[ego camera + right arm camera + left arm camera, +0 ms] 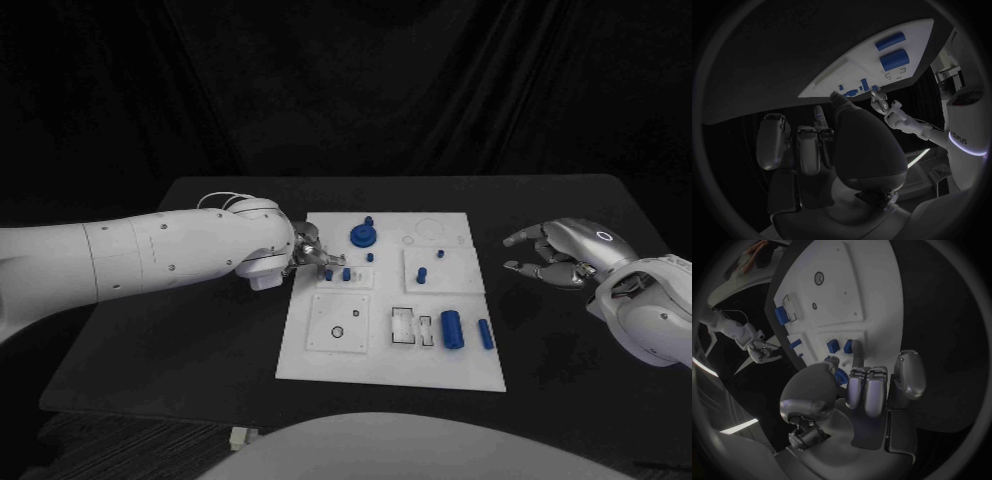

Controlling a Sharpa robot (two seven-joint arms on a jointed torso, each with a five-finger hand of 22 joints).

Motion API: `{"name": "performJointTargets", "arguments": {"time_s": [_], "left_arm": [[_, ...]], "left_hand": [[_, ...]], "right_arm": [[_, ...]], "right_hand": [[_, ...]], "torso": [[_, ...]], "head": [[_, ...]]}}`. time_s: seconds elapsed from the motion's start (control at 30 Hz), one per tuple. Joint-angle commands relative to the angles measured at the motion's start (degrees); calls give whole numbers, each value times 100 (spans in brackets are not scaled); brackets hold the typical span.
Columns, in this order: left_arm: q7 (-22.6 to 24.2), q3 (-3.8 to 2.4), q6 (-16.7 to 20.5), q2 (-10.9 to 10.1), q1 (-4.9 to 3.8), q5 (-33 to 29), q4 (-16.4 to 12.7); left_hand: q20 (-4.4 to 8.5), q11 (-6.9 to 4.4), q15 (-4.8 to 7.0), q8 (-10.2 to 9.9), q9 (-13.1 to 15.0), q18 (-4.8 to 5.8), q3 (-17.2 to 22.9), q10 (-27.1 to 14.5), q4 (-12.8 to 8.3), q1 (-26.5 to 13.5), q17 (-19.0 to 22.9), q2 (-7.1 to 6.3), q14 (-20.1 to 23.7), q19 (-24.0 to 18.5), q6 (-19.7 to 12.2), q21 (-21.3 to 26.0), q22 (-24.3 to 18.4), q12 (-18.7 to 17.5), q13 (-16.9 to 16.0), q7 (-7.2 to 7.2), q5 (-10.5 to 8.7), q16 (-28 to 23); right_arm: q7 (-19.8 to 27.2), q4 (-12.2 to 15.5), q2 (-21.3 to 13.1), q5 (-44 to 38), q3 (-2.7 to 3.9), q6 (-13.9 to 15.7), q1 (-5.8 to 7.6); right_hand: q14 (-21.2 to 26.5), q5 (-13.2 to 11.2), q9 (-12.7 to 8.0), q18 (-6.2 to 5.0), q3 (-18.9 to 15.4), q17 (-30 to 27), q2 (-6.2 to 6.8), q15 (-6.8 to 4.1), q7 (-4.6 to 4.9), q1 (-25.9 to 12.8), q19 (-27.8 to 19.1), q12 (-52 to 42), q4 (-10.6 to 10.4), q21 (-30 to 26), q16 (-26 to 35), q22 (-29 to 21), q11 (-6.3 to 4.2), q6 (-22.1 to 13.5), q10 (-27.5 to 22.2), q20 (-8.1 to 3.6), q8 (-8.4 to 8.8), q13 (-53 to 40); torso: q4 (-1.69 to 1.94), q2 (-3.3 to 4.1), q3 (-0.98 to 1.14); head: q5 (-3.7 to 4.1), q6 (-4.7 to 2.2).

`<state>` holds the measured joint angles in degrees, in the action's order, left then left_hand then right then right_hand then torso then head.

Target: Assemble the parts on the task board

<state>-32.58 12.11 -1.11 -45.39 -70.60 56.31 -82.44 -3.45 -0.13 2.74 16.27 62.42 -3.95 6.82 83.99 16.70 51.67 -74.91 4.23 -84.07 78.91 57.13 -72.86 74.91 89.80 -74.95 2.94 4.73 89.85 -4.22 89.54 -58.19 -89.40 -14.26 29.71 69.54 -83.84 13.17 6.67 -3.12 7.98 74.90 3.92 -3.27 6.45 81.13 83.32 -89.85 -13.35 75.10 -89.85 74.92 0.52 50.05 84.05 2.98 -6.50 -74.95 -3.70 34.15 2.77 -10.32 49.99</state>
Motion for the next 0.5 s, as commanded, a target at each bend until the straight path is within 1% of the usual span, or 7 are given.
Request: {"name": "performJointTargets", "arguments": {"time_s": [0.03, 0.17, 0.2, 0.3, 0.4, 0.47, 0.5], "left_arm": [[231, 23, 511, -70, 35, -10, -44], [694, 21, 1023, -158, -54, -10, -102], [756, 20, 1083, -164, -72, -10, -105], [1367, 20, 1416, -183, -244, -10, -73], [2112, 19, 1680, -157, -366, -10, 4], [2656, 19, 1765, -129, -419, 26, 78], [3112, 19, 1833, -89, -450, 220, 165]], "left_hand": [[20, -59, 55, 228, 245, -21, -127, 601, -4, 4, -1509, 59, -593, 51, -101, -3, 914, 20, -1505, 0, 38, 15], [40, -79, 75, 460, 501, -6, -382, 601, 2, 28, -1509, -43, -593, 110, -205, -59, 955, 20, -1505, -19, 13, 15], [41, -81, 93, 535, 588, 6, -501, 601, 9, 103, -1509, -101, -593, 144, -270, -92, 974, 20, -1505, -25, -143, 15], [56, -83, 86, 590, 668, 9, -692, 601, -14, 246, -1509, -235, -593, 168, -388, -111, 990, 20, -1505, -14, -184, 15], [17, 5, 12, 407, 639, -14, -800, 523, -21, 651, -1509, -206, -593, 72, -911, 33, 956, -69, -1443, 113, -171, 15], [-21, 71, -35, 286, 539, -26, -814, 422, -64, 945, -1509, -226, -593, 6, -1114, 118, 936, -182, -1366, 173, -179, 15], [-121, 244, -192, -25, 272, -83, -758, -87, -164, 1486, -1102, -211, -243, -334, -1632, 536, 825, -689, -1047, 367, -139, -318]], "right_arm": [[-79, 8, -24, -18, 4, 47, -15], [-76, 10, -43, -18, 4, 77, -16], [-77, 10, -45, -18, 4, 77, -16], [-82, 8, -54, -18, 4, 74, -16], [-88, 6, -63, -18, 4, 75, -16], [-90, 6, -64, -18, 4, 79, -16], [-87, 5, -65, -16, 5, 86, -16]], "right_hand": [[-616, 26, -9, -24, -4, 1510, -27, 43, 1, -32, 9, -15, 23, -16, -15, 1062, 26, 54, 595, 48, 16, -1505], [-616, 31, -12, -23, -8, 1510, -32, 44, 3, -52, 12, -15, 12, -11, -15, 1063, 28, 57, 595, 48, 19, -1505], [-616, 34, -13, -22, -9, 1510, -34, 44, 3, -58, 13, -15, 8, -9, -15, 1064, 28, 59, 595, 49, 19, -1505], [-616, 36, -14, -23, -9, 1510, -36, 45, 3, -65, 12, -15, 4, -11, -15, 1063, 28, 60, 595, 49, 20, -1505], [-616, 40, -17, -23, -11, 1510, -46, 45, 2, -87, 12, -15, -9, -13, -15, 1063, 29, 63, 595, 50, 23, -1505], [-616, 41, -18, -23, -13, 1510, -49, 46, 2, -96, 12, -15, -15, -13, -15, 1063, 29, 65, 595, 50, 24, -1505], [-616, 41, -19, -23, -13, 1510, -51, 45, 2, -102, 13, -15, -19, -13, -15, 1064, 29, 66, 595, 51, 25, -1505]], "torso": [[4, 0, 0], [8, -1, 2], [7, 1, 0], [3, 2, -1], [4, 2, -3], [4, 1, -4], [2, 0, -6]], "head": [[20, 1], [55, 1], [56, 1], [59, 1], [87, 1], [90, 1], [84, 1]]}}
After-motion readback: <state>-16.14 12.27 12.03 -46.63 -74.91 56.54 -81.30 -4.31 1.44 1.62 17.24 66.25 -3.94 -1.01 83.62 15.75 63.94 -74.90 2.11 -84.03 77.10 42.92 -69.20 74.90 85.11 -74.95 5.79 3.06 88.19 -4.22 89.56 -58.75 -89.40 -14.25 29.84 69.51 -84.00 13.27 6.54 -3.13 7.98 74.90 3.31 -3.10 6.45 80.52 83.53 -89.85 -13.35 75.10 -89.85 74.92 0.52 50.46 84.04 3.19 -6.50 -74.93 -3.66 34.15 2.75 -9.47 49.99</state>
